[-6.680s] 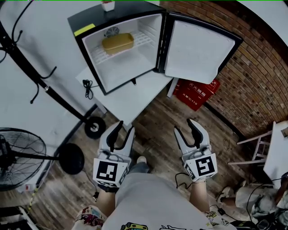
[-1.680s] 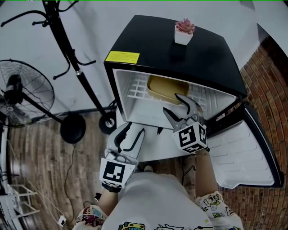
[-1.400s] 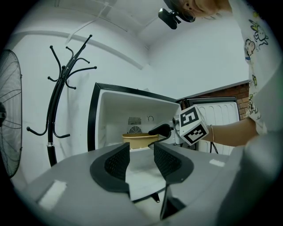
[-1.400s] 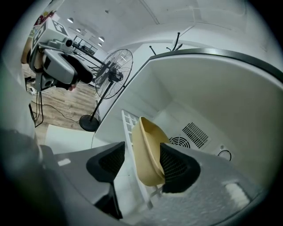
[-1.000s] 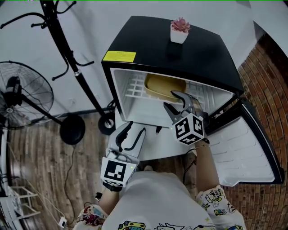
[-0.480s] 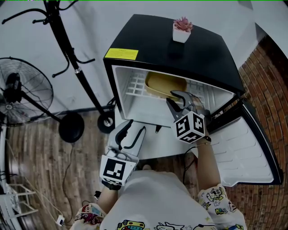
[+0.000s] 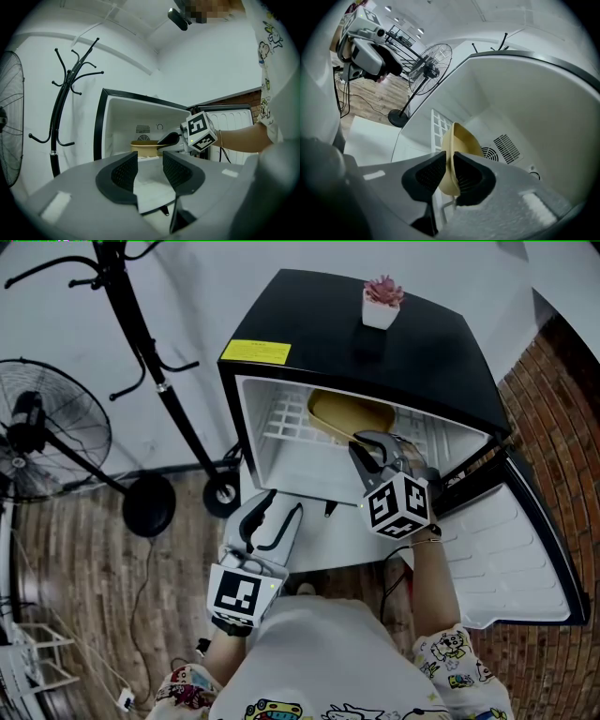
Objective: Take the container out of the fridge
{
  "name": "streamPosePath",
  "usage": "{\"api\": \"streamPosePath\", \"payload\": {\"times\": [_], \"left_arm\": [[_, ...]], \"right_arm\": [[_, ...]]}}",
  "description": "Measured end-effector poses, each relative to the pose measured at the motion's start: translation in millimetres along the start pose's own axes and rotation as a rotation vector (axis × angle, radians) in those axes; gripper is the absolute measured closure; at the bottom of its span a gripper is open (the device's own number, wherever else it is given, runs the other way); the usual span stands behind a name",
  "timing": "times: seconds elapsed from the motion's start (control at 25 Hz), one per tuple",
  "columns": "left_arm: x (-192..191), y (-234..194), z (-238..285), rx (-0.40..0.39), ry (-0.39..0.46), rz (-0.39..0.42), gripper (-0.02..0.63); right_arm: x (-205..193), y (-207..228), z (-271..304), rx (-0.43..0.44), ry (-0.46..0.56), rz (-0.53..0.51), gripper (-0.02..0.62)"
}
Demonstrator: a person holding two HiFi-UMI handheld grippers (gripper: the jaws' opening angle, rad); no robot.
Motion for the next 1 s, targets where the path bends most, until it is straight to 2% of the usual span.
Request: {"api": "streamPosePath", "payload": {"times": [0.36, 1.0], "left_arm": [[-0.5, -2.2, -3.6, 0.015, -0.009, -0.004, 0.442], [0.3, -4.2, -10.8, 0.024, -0.002, -0.002, 0.443]], "right_arm": [[0.5, -0.5, -0.7, 0.001, -0.011, -0.003, 0.574], [7.6, -4.6, -15.0, 0.003, -0.005, -0.001, 0.577]]}}
Point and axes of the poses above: the fingertips, and each gripper's own axes: z forward along the fingers, y to its right, x out of its top, the point moved 8 cm from there along -z, backward along the fingers, and after that the axes turned 10 degrees about z, right-handed, at the moved point
